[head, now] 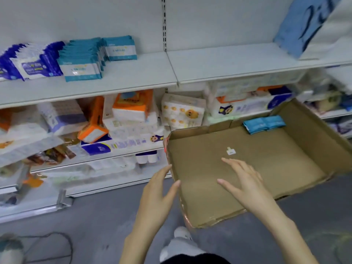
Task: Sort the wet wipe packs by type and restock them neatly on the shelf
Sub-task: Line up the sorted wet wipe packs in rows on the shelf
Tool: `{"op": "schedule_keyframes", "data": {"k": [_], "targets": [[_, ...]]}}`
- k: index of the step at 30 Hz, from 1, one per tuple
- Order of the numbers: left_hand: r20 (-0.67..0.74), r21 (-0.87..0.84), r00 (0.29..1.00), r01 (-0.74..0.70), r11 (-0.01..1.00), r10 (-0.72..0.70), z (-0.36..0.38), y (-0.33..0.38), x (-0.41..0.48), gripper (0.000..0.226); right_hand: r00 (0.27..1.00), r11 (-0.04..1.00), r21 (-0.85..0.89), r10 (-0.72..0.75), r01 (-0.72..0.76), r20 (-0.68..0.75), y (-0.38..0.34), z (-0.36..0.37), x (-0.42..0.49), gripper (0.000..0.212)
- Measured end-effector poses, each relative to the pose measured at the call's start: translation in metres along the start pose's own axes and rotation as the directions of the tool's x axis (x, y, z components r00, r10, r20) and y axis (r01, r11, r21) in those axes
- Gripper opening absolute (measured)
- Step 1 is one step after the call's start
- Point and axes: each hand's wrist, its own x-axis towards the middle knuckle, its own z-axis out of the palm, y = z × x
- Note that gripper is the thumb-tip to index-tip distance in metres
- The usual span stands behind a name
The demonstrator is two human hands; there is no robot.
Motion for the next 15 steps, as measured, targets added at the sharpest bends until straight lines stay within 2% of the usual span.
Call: {"op": "schedule_keyframes", "data": {"k": [7,10,13,15], "targets": [[0.044,-0.137,0.994,0.102,0.985,-0.097,0.059,0.016,-0.023,0.037,0.997,0.995,0.071,0.075,-0.075,-0.002,0.062,-0.025,-0.046,0.056],[0.051,-0.181,0.990,0.140,0.973,-0.132,0.098,0.038,-0.024,0.036,0.989,0.960,0.247,0.145,-0.133,-0.029,0.101,-0.039,-0.061,0.050],[0.033,-0.239,0.987,0.158,0.958,-0.155,0.147,0.065,-0.025,0.034,0.974,0.862,0.473,0.224,-0.183,-0.030,0.148,-0.057,-0.073,0.045],[0.011,-0.284,0.985,0.169,0.944,-0.173,0.184,0.085,-0.025,0.032,0.974,0.839,0.511,0.227,-0.187,-0.017,0.186,-0.072,-0.078,0.046]]}}
